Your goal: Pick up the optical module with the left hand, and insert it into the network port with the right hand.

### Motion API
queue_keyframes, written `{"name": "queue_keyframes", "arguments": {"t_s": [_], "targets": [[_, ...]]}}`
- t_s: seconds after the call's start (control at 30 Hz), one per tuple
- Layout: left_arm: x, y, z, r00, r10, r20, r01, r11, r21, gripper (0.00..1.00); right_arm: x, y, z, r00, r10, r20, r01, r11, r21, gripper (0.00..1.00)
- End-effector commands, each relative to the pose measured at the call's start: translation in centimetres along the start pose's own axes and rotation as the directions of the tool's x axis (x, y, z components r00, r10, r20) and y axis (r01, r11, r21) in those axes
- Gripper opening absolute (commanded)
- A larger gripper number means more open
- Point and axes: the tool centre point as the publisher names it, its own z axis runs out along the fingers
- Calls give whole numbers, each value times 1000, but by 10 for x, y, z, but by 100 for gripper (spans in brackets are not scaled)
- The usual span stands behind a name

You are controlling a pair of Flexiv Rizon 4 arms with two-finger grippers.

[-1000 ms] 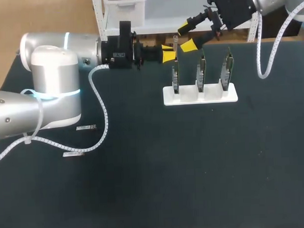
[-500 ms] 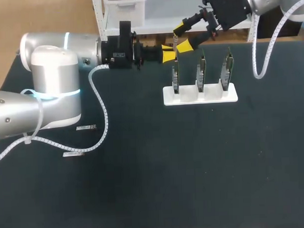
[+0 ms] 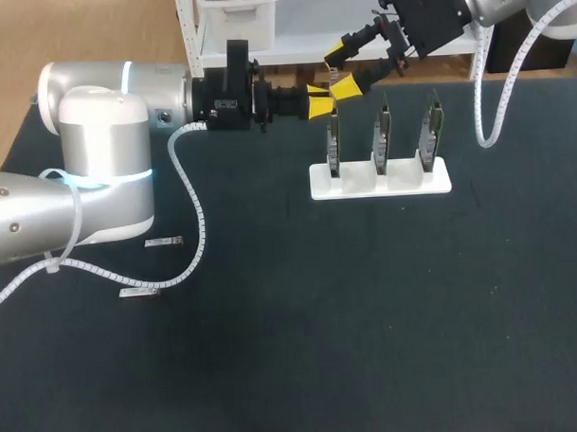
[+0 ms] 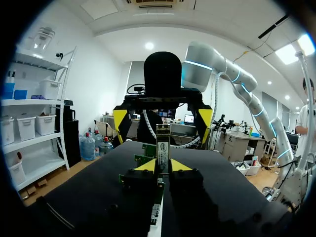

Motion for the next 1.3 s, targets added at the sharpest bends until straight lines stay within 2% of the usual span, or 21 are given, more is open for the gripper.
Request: {"name": "queue_keyframes", "arguments": {"t_s": [0.03,0.2,0.23,0.27,0.3,1.17,1.2,1.23,1.3], "targets": [[1,-2,0,1000,2,3,-2,1000,-7,0,-1,1,1,1000,1,-5,-1,1000,0,100],[1,-2,0,1000,2,3,-2,1000,-7,0,-1,1,1,1000,4,-5,-4,1000,0,100],[1,-2,0,1000,2,3,-2,1000,-7,0,-1,1,1,1000,4,-6,-4,1000,-1,85],[1,-2,0,1000,2,3,-2,1000,-7,0,-1,1,1,1000,3,-6,-3,1000,-1,11],[1,-2,0,1000,2,3,-2,1000,-7,0,-1,1,1,1000,3,-7,-3,1000,0,0],[1,-2,0,1000,2,3,-2,1000,-7,0,3,7,-2,1000,18,-15,-18,1000,15,0],[1,-2,0,1000,2,3,-2,1000,-7,72,3,7,-2,1000,19,-14,-19,1000,16,0],[1,-2,0,1000,2,3,-2,1000,-7,100,3,8,-2,1000,21,-13,-20,1000,17,0],[1,-2,0,1000,2,3,-2,1000,-7,100,3,8,-2,1000,22,-11,-22,1000,19,0]]}}
